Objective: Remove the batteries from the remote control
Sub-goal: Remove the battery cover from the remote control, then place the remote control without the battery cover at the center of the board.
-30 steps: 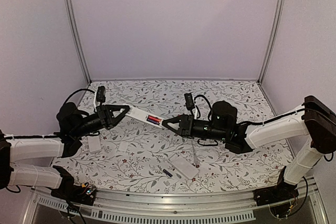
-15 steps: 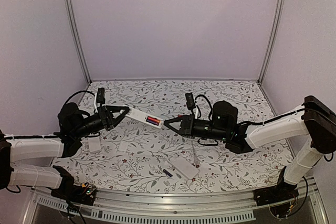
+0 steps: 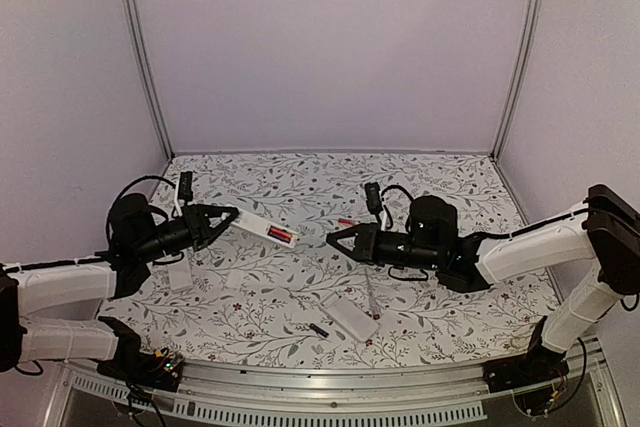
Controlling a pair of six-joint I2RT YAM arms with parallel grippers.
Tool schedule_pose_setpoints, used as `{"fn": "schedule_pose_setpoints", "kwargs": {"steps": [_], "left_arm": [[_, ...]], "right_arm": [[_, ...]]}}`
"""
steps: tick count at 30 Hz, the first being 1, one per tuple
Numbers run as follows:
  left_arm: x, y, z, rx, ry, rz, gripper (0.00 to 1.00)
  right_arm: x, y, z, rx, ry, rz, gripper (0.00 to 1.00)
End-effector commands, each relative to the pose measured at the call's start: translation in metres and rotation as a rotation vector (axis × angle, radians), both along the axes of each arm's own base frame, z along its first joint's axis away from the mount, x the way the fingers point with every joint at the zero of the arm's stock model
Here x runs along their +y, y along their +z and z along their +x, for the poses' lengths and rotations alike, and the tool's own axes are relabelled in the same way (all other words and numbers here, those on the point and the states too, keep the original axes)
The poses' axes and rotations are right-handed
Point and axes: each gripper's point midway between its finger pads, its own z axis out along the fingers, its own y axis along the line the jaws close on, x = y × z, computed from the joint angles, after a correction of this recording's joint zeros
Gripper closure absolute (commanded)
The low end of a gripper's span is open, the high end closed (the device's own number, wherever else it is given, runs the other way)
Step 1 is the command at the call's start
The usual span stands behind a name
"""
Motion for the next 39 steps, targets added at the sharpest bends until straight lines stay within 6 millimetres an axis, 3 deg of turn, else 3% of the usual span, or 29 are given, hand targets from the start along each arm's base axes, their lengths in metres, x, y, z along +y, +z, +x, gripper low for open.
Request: {"fn": "schedule_pose_setpoints", "kwargs": {"steps": [1, 10, 12, 15, 20, 27, 39], "left_arm": [[0.004, -0.015, 0.0, 0.012, -0.029, 0.094, 1.0], [-0.006, -0.063, 0.001, 0.113, -0.226, 0.269, 1.0], [-0.012, -0.073, 0.001, 0.143, -0.3, 0.308, 1.0], [-0.019, -0.076, 0.007, 0.167, -0.346, 0.299, 1.0], [-0.026, -0.079, 0.023, 0.191, -0.392, 0.337, 1.0], [-0.032, -0.103, 0.027, 0.288, -0.434, 0.356, 1.0], [-0.048, -0.122, 0.024, 0.331, -0.391, 0.304, 0.95]], "right_arm": [[-0.019, 0.0, 0.009, -0.062, -0.072, -0.093, 0.86], [-0.051, -0.01, 0.022, -0.115, -0.142, -0.26, 0.59], [-0.058, -0.015, 0.022, -0.114, -0.155, -0.299, 0.46], [-0.067, -0.019, 0.022, -0.115, -0.172, -0.34, 0.33], [-0.08, -0.025, 0.019, -0.104, -0.195, -0.363, 0.21], [-0.095, -0.049, 0.018, -0.046, -0.239, -0.43, 0.18], [-0.103, -0.087, 0.005, 0.066, -0.226, -0.483, 0.19]]}}
